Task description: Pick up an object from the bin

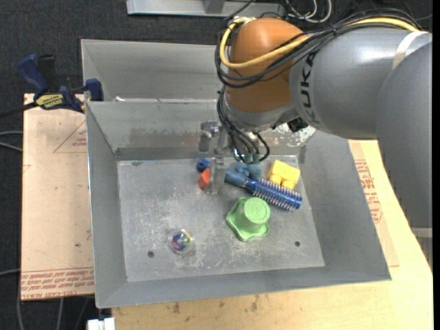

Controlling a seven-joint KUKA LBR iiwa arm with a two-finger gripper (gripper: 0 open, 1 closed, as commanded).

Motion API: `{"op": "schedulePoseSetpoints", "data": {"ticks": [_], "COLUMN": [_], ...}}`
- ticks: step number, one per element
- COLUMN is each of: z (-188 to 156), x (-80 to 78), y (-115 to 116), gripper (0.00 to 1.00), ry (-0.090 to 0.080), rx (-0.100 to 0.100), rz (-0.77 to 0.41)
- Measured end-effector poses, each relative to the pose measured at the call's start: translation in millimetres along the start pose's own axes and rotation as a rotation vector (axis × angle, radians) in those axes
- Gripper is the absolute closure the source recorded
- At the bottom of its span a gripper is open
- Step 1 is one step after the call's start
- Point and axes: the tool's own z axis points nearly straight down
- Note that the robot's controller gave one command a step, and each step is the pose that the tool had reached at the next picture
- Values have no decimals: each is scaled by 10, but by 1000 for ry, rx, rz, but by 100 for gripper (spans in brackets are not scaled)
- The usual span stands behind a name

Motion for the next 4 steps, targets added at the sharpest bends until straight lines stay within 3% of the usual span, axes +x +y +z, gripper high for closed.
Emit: {"op": "schedulePoseSetpoints", "data": {"ticks": [1,2,3,4], "z": [900,693,1058,602], "x": [539,383,122,177], "y": [-574,-551,-520,-519], "gripper": [0,0,0,0], "ry": [-2,-11,-19,-13], "rx": [2,2,2,4], "rz": [-381,-620,-855,-846]}}
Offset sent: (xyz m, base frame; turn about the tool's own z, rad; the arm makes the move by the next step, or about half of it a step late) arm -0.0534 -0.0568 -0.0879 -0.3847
